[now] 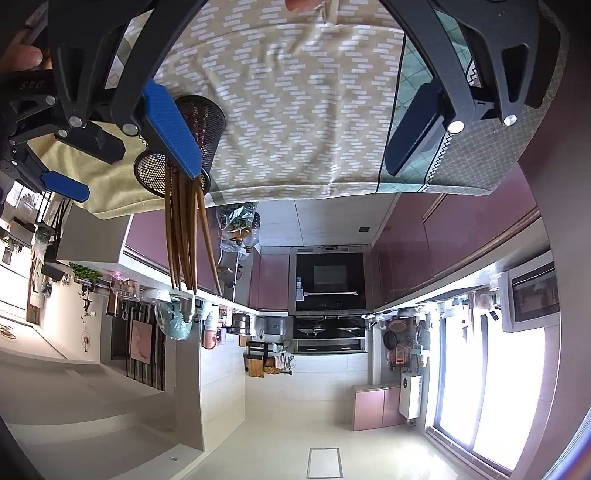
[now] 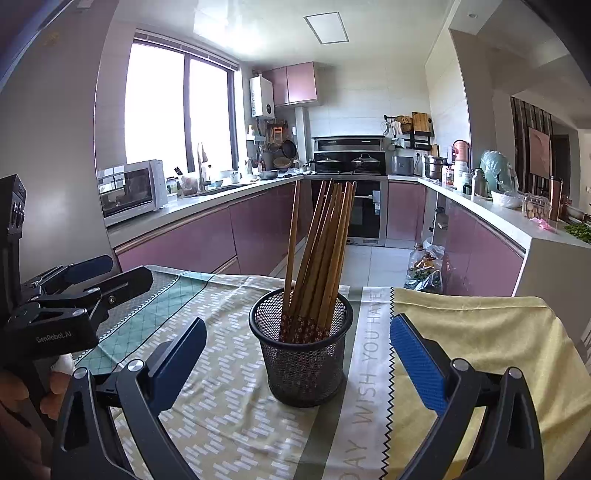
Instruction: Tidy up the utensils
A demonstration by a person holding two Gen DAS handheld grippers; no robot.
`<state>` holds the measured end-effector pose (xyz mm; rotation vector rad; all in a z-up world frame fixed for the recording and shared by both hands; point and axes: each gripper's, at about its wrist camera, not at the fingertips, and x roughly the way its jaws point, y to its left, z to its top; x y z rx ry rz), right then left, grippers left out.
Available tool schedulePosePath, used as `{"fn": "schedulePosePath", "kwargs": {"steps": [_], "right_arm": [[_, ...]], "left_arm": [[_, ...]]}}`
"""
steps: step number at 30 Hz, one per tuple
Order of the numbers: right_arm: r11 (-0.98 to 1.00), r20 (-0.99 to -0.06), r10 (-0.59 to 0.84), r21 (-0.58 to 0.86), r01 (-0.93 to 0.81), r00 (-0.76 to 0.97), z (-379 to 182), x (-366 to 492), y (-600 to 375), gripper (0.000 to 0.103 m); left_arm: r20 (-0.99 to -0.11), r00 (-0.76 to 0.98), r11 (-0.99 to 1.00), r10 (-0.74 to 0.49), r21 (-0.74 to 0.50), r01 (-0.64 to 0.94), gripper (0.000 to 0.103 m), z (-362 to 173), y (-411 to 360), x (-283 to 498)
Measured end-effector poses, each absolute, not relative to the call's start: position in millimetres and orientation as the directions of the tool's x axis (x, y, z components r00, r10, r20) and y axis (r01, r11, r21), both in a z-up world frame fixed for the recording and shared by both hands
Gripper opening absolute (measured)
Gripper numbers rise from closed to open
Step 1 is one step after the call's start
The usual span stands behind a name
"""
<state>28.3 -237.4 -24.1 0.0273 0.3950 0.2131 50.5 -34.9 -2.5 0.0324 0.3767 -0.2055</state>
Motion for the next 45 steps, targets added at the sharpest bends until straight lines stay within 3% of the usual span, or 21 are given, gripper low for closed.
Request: {"fn": "schedulePosePath", "kwargs": {"steps": [21,45], "right_arm": [[0.981,-0.307,0.194,0.045,-0.190,0.932,-32,7,-222,0.096],[0.983,-0.272,0.182,0.049,-0.175,0.945,-29,1,-221,0.096]], "left_arm": [[-0.208,0.974,0.995,-0.090,0.033,0.099,0.098,1,-25,8],[-0.183,0.981,0.997,-0.071,0.023,0.076,0.098,-5,-24,0]]}}
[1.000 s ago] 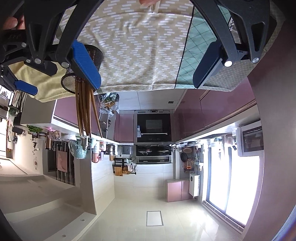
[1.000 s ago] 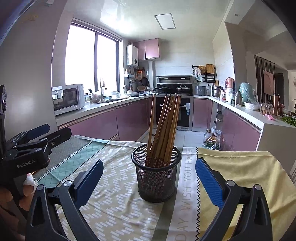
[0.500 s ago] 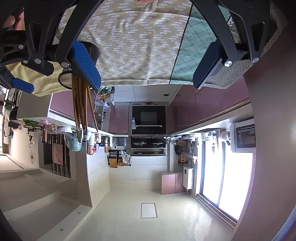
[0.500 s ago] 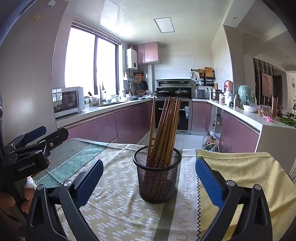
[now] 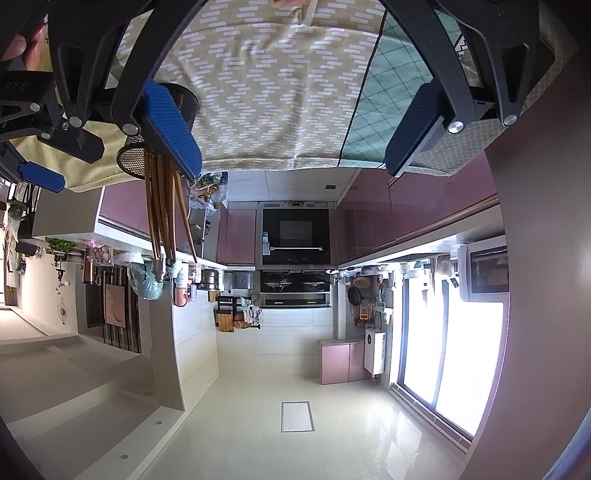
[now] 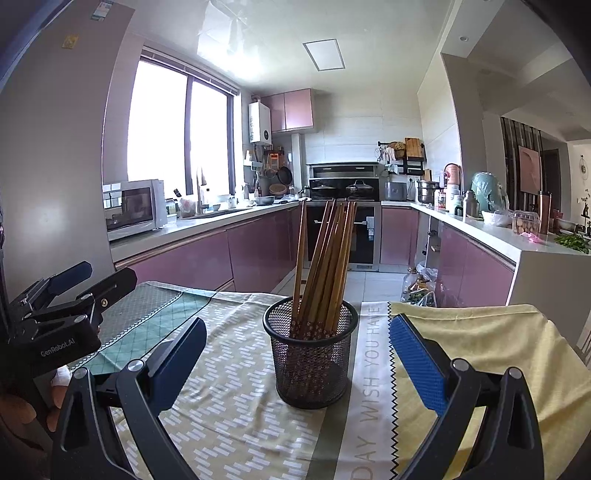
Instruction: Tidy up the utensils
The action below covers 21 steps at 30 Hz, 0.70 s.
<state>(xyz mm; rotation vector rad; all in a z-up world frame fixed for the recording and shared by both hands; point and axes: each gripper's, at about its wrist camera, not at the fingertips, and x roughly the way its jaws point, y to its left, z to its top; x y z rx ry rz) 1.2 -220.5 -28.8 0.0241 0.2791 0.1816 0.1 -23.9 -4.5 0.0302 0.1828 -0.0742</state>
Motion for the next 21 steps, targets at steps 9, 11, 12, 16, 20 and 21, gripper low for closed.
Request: {"fn": "schedulePosePath", "kwargs": {"steps": [9,11,12,16,20,21], "right_arm": [[0.983,-0.268,0.183,0.052,-0.175,0.946,-28.8,1.4,-220.7,0.096],[0.983,-0.266,0.182,0.052,-0.174,0.947,-28.7,1.1,-220.7,0.096],[0.983,-0.267,0.183,0.052,-0.176,0.946,-28.5,1.3,-220.8,0.096],[0.983,-0.267,0.184,0.053,-0.177,0.946,-28.3,1.4,-220.9,0.096],[0.983,-0.267,0.184,0.053,-0.176,0.946,-28.1,1.5,-220.9,0.096],[0.983,-0.266,0.184,0.054,-0.176,0.946,-28.1,1.5,-220.9,0.096]], "left_arm": [[-0.184,0.980,0.997,-0.074,0.024,0.080,0.098,-4.8,-24.6,1.2],[-0.184,0.980,0.996,-0.074,0.025,0.080,0.098,-4.9,-24.9,1.5],[-0.183,0.980,0.997,-0.073,0.025,0.079,0.098,-5.0,-24.9,1.6],[-0.184,0.980,0.997,-0.072,0.026,0.078,0.098,-5.9,-25.4,1.9],[-0.184,0.980,0.996,-0.073,0.027,0.079,0.098,-5.5,-25.6,1.6],[-0.184,0.980,0.996,-0.074,0.027,0.080,0.098,-6.0,-25.7,2.1]]}}
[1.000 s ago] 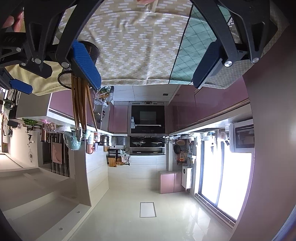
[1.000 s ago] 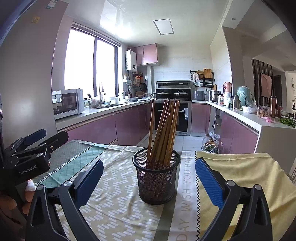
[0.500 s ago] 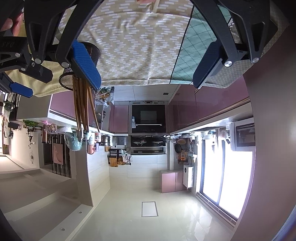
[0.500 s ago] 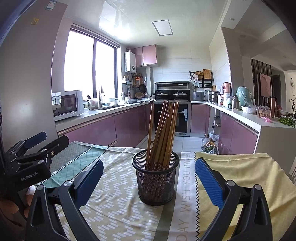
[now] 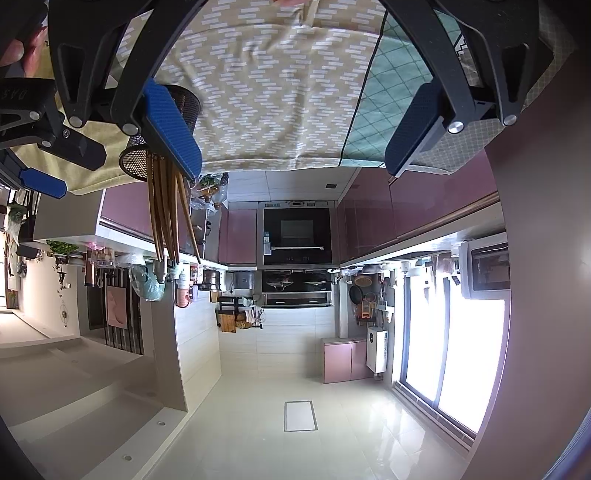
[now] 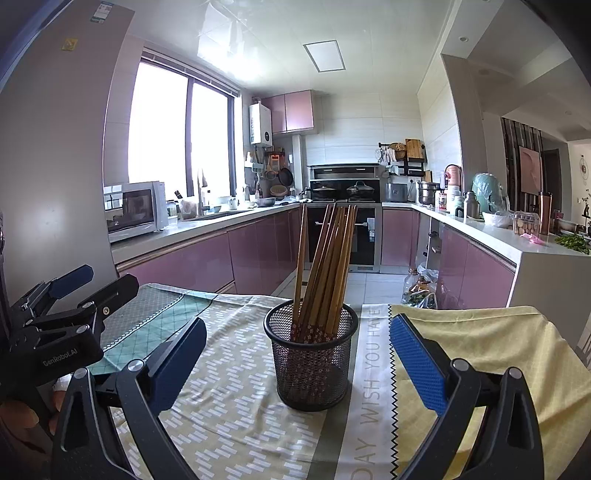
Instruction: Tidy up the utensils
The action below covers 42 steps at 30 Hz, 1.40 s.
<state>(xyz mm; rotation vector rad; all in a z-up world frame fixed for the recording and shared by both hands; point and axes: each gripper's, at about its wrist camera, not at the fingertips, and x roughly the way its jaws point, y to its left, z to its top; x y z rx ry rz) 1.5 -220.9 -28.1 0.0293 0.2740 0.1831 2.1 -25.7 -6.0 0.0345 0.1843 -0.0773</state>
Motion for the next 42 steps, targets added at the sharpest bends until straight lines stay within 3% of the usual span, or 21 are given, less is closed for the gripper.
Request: {"fn": "schedulePosePath", "kwargs": {"steps": [42], "right_arm": [[0.983,-0.271,0.185,0.057,-0.176,0.945,-26.3,0.3,-219.5,0.096]], "left_arm": [[-0.190,0.978,0.996,-0.079,0.029,0.086,0.098,-10.1,-22.6,2.5]]}}
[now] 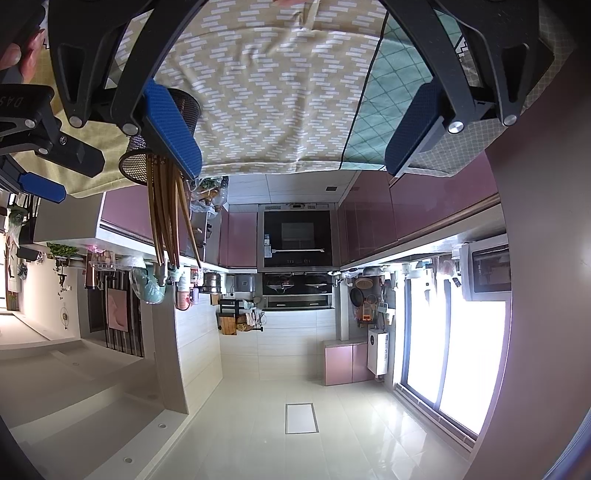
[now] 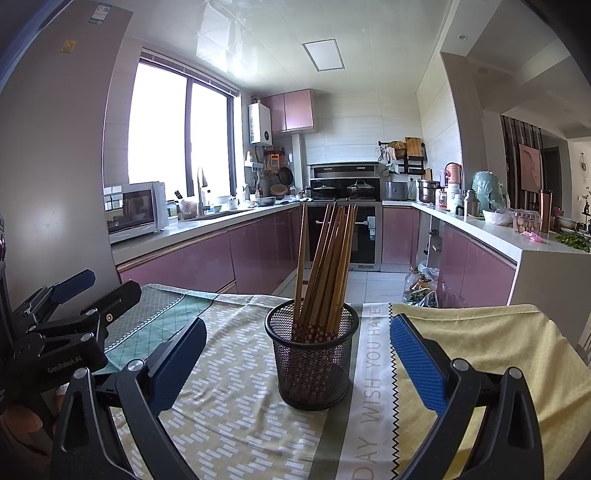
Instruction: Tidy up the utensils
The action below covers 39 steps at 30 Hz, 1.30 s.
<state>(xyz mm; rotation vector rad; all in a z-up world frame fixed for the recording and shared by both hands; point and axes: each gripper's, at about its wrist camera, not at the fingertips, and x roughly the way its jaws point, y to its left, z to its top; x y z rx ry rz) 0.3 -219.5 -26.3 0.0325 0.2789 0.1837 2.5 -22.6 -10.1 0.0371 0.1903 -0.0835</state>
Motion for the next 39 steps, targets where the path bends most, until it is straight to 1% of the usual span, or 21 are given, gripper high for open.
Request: {"fn": "schedulePosePath", "kwargs": {"steps": [39], "right_arm": [[0.982,-0.271,0.188,0.061,-0.178,0.944,-24.8,0.8,-219.7,0.096]], "left_arm": [[-0.191,0.979,0.996,-0.076,0.032,0.084,0.098,-12.7,-20.4,3.1]]}}
